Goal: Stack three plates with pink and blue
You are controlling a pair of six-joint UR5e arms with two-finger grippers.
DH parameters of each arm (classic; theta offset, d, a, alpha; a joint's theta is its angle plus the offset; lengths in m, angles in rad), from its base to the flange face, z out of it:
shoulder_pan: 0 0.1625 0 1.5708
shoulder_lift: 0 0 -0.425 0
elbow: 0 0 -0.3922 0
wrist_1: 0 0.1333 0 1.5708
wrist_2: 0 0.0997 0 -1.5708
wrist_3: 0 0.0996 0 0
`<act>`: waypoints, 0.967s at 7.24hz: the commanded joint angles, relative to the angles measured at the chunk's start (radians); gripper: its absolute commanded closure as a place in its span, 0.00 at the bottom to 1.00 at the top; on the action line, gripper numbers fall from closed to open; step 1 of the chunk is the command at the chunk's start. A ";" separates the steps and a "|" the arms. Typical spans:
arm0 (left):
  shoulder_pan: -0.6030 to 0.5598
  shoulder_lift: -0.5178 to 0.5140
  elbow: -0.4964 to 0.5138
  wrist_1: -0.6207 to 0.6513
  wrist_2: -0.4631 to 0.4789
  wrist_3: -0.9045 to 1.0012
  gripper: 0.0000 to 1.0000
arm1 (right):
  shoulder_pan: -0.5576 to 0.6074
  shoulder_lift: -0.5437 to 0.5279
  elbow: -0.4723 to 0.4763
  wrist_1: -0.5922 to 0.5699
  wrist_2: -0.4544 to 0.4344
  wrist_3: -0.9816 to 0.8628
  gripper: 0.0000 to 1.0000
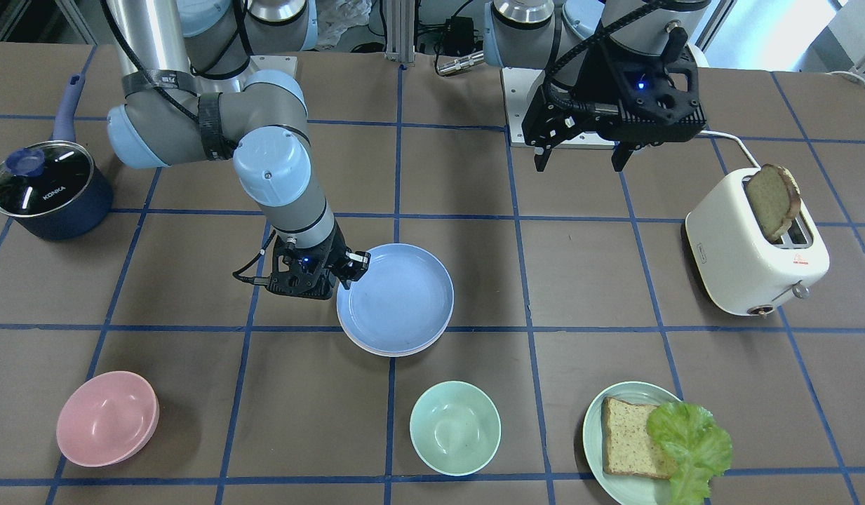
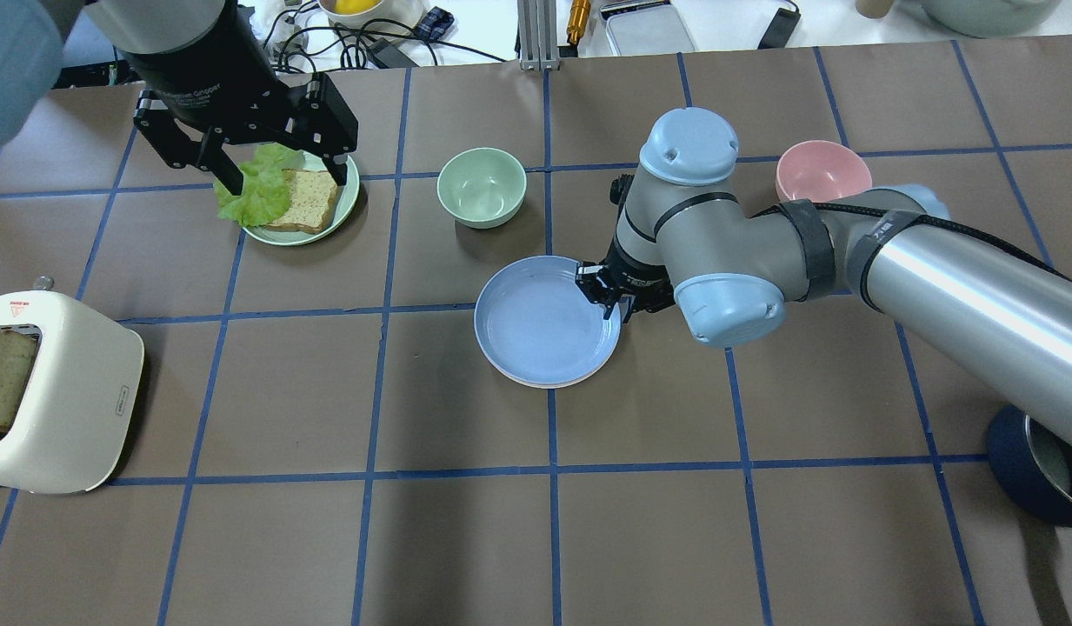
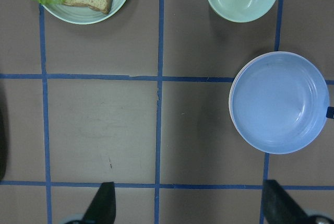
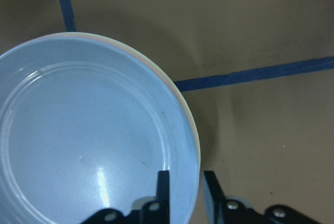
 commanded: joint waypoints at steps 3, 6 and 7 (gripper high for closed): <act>0.001 0.003 -0.001 0.000 -0.003 0.000 0.00 | -0.015 -0.017 -0.095 0.039 -0.006 -0.038 0.43; 0.001 0.006 -0.002 0.000 0.000 0.000 0.00 | -0.082 -0.054 -0.212 0.192 -0.043 -0.199 0.43; 0.001 0.004 -0.002 0.000 -0.001 0.000 0.00 | -0.099 -0.063 -0.235 0.231 -0.046 -0.235 0.43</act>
